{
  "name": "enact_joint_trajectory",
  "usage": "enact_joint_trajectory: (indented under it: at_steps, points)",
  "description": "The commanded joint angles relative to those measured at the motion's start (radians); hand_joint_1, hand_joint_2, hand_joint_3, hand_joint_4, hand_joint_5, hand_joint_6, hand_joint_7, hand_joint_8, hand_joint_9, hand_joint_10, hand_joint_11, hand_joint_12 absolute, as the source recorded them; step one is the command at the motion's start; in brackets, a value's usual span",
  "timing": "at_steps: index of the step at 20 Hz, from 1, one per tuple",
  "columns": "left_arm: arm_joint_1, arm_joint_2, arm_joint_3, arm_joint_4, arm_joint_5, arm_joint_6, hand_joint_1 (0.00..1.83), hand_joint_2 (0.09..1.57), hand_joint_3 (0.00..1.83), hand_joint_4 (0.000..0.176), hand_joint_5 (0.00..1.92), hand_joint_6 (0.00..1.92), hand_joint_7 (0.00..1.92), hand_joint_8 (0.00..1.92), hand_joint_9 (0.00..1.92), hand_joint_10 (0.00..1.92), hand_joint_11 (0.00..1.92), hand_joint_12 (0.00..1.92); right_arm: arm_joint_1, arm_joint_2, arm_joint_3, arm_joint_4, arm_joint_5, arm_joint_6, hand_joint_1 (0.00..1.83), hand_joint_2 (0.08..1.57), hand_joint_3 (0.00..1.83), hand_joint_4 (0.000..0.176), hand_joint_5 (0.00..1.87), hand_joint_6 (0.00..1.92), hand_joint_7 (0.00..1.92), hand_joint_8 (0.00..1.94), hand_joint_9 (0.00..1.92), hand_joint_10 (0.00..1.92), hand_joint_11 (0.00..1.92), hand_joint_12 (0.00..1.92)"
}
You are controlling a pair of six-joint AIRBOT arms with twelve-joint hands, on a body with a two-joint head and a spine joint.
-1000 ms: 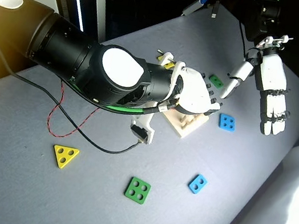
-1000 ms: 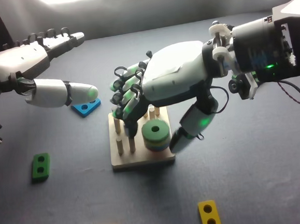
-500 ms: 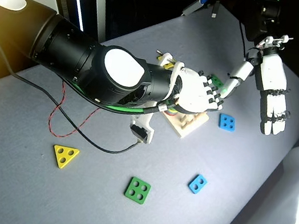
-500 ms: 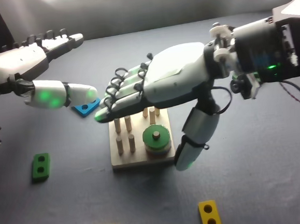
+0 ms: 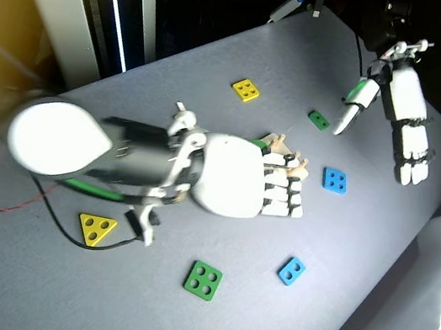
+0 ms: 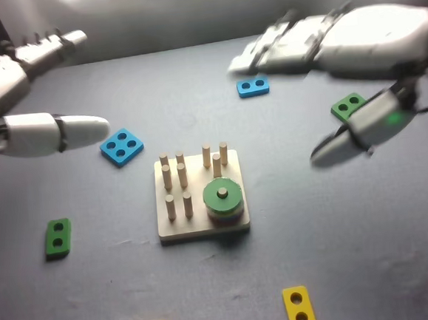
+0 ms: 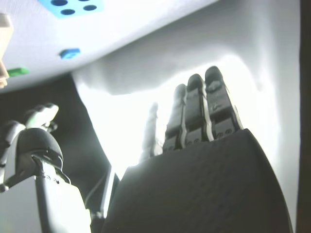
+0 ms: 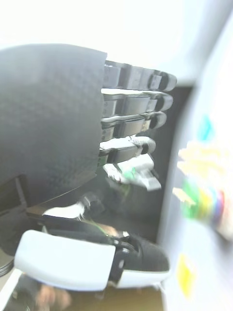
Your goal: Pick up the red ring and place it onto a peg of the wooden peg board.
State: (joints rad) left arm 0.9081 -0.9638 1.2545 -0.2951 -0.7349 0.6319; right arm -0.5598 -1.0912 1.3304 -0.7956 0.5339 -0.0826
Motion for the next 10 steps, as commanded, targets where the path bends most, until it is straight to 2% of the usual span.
enact_joint_trajectory:
  at_steps: [1, 2, 3, 4, 5, 6, 7, 8, 9, 10]
  points:
    - [0.002, 0.027, -0.02, -0.009, -0.203, -0.005, 0.39, 0.95, 0.0, 0.164, 0.0, 0.0, 0.0, 0.0, 0.0, 0.0, 0.0, 0.0, -0.005, 0.037, -0.028, 0.182, 0.147, -0.092, 0.71, 0.86, 0.0, 0.117, 0.0, 0.0, 0.0, 0.0, 0.0, 0.0, 0.0, 0.0]
    - [0.012, 0.048, -0.045, -0.006, -0.248, -0.006, 0.41, 0.96, 0.0, 0.172, 0.0, 0.0, 0.0, 0.0, 0.0, 0.0, 0.0, 0.0, -0.022, 0.07, -0.052, 0.282, 0.203, -0.166, 0.74, 0.89, 0.02, 0.118, 0.0, 0.0, 0.0, 0.0, 0.0, 0.0, 0.0, 0.0]
    - [0.02, 0.071, -0.071, 0.0, -0.292, -0.006, 0.37, 0.97, 0.01, 0.164, 0.0, 0.0, 0.0, 0.0, 0.0, 0.0, 0.0, 0.0, -0.044, 0.11, -0.079, 0.393, 0.281, -0.225, 0.63, 0.87, 0.01, 0.104, 0.0, 0.0, 0.0, 0.0, 0.0, 0.0, 0.0, 0.0]
    - [0.026, 0.091, -0.094, 0.008, -0.327, -0.006, 0.46, 1.0, 0.02, 0.148, 0.0, 0.0, 0.0, 0.0, 0.0, 0.0, 0.0, 0.0, -0.064, 0.138, -0.097, 0.463, 0.343, -0.263, 0.58, 0.83, 0.0, 0.051, 0.0, 0.0, 0.0, 0.0, 0.0, 0.0, 0.0, 0.0]
    - [0.034, 0.116, -0.123, 0.022, -0.373, -0.008, 0.5, 1.0, 0.01, 0.14, 0.0, 0.0, 0.0, 0.0, 0.0, 0.0, 0.0, 0.0, -0.091, 0.176, -0.126, 0.551, 0.433, -0.308, 0.51, 0.81, 0.0, 0.055, 0.0, 0.0, 0.0, 0.0, 0.0, 0.0, 0.0, 0.0]
    - [0.038, 0.135, -0.144, 0.035, -0.406, -0.009, 0.51, 0.97, 0.0, 0.136, 0.0, 0.0, 0.0, 0.0, 0.0, 0.0, 0.0, 0.0, -0.111, 0.201, -0.145, 0.599, 0.495, -0.329, 0.46, 0.81, 0.0, 0.07, 0.0, 0.0, 0.0, 0.0, 0.0, 0.0, 0.0, 0.32]
    - [0.039, 0.157, -0.167, 0.053, -0.444, -0.015, 0.51, 0.97, 0.0, 0.135, 0.0, 0.0, 0.0, 0.0, 0.0, 0.0, 0.0, 0.0, -0.13, 0.232, -0.167, 0.648, 0.563, -0.352, 0.44, 0.82, 0.0, 0.072, 0.0, 0.0, 0.0, 0.0, 0.0, 0.0, 0.0, 0.43]
    - [0.039, 0.169, -0.178, 0.064, -0.468, -0.024, 0.5, 0.98, 0.0, 0.113, 0.0, 0.0, 0.0, 0.0, 0.0, 0.0, 0.0, 0.0, -0.139, 0.249, -0.179, 0.672, 0.607, -0.364, 0.61, 0.94, 0.0, 0.135, 0.0, 0.0, 0.0, 0.0, 0.0, 0.0, 0.0, 0.09]
    - [0.041, 0.188, -0.195, 0.083, -0.516, -0.046, 0.5, 0.99, 0.01, 0.117, 0.0, 0.0, 0.0, 0.0, 0.0, 0.0, 0.0, 0.0, -0.152, 0.277, -0.198, 0.706, 0.673, -0.381, 0.47, 1.05, 0.05, 0.079, 0.0, 0.0, 0.0, 0.0, 0.0, 0.0, 0.0, 0.02]
    - [0.043, 0.197, -0.202, 0.09, -0.54, -0.056, 0.5, 1.01, 0.01, 0.138, 0.0, 0.0, 0.0, 0.0, 0.0, 0.0, 0.0, 0.0, -0.156, 0.289, -0.206, 0.719, 0.703, -0.388, 0.33, 1.11, 0.08, 0.132, 0.0, 0.0, 0.0, 0.0, 0.0, 0.0, 0.0, 0.0]
